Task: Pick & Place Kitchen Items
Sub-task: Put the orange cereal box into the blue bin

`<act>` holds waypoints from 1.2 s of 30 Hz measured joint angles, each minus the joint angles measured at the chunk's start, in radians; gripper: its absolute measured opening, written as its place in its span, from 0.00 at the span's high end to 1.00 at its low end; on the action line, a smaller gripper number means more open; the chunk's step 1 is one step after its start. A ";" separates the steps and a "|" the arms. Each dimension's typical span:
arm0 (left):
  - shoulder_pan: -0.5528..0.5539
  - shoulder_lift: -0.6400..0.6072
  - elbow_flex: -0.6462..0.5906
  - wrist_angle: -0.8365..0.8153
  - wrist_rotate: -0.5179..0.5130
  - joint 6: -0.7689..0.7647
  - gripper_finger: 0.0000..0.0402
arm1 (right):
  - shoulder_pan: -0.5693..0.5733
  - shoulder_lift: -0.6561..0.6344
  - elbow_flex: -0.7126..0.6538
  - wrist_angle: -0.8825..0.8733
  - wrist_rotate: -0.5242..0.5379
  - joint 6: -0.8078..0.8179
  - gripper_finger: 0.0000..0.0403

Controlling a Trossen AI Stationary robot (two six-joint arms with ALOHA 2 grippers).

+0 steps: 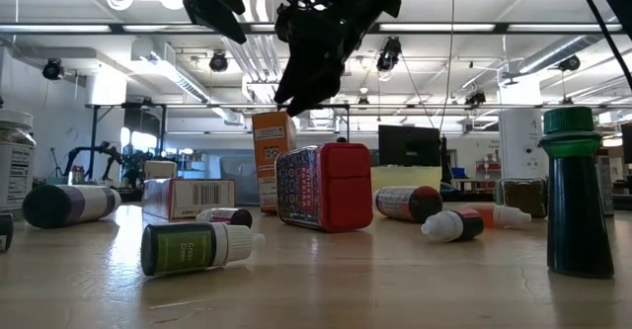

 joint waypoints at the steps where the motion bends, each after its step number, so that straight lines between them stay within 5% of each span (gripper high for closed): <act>1: 0.000 0.000 0.000 0.000 0.000 0.000 0.12 | 0.000 0.000 -0.001 0.002 0.000 0.000 0.01; 36: 0.001 0.000 0.000 0.000 0.000 0.000 0.12 | 0.002 0.065 -0.024 0.086 -0.004 0.022 0.01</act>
